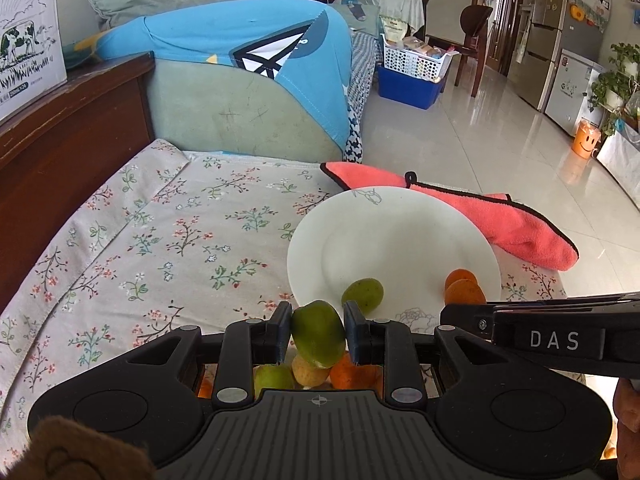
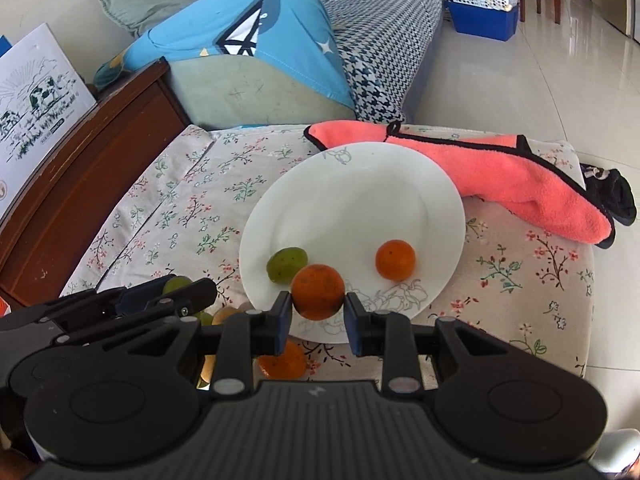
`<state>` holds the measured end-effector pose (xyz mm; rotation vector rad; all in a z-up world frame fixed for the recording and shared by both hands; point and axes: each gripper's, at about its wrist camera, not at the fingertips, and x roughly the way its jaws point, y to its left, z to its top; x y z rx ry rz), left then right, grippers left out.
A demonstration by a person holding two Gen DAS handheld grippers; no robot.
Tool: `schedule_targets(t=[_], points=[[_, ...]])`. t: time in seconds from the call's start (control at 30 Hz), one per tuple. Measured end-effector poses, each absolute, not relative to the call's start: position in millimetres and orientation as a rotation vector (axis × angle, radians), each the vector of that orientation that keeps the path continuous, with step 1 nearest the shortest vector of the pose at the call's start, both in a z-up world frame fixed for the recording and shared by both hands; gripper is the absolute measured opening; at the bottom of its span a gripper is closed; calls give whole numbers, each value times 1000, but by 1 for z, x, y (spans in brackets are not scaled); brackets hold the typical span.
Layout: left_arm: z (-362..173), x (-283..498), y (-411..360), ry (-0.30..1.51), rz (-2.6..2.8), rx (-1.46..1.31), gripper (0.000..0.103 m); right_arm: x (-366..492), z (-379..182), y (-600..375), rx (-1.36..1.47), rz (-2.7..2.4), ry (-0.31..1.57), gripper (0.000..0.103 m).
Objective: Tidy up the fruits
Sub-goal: 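Lift the green fruit with the left tool while the right tool carries the orange to the plate, then lower the green fruit onto the plate and open the left tool while the right tool releases the orange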
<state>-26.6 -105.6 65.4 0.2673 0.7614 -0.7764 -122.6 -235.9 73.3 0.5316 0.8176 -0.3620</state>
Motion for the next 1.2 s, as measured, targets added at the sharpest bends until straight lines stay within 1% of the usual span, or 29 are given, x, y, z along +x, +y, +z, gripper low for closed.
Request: schedule_targets(t=[0.57, 0.7, 0.83, 1.2], points=[[42, -3, -148, 773, -804, 281, 25, -112, 52, -266, 623, -446, 883, 28], [40, 6, -147, 824, -851, 200, 25, -112, 48, -272, 647, -463, 887, 28], [42, 12, -140, 825, -891, 145, 25, -112, 49, -271, 646, -467, 882, 28], [42, 21, -138, 832, -864, 119, 25, -113, 44, -276, 710, -441, 882, 28]])
